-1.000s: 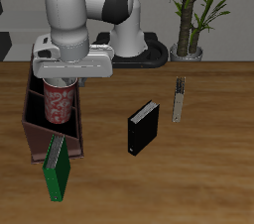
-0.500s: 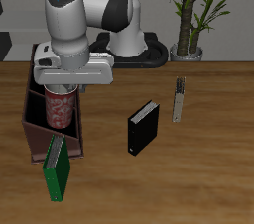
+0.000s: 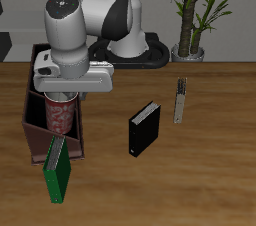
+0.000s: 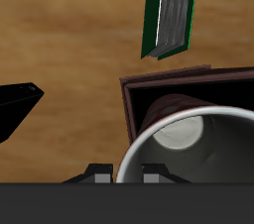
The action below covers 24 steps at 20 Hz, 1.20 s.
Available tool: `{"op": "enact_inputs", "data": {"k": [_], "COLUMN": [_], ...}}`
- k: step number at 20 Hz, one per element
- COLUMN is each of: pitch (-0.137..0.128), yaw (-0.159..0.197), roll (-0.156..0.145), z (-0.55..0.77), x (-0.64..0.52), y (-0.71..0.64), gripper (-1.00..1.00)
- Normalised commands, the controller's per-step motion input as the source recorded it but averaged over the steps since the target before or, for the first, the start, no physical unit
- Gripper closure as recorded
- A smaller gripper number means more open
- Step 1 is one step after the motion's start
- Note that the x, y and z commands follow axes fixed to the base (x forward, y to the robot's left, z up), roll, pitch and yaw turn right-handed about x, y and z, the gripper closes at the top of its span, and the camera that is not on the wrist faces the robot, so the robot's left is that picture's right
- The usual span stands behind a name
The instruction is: Place the red mug into the right desk caddy's left compartment and place the black book into the right desk caddy's front compartment
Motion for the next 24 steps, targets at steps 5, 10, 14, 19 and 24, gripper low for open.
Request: {"op": "enact_inputs", "data": {"k": [5,10,14,19,24], "pitch": [0.015,0.007,0.020,0.020,0.011], "yaw": [-0.018,-0.003,-0.004,-0.016,0.004], "roll": [-0.007,-0.001,-0.009,-0.003,0.003], "z": [-0.13,-0.10,-0.18,-0.14,-0.09], "x": [0.02,0.01,0.04,0.03,0.01], "y": [-0.05,-0.04,-0.06,-0.04,-0.02], "gripper": [1.00,1.00,1.00,1.00,1.00]}}
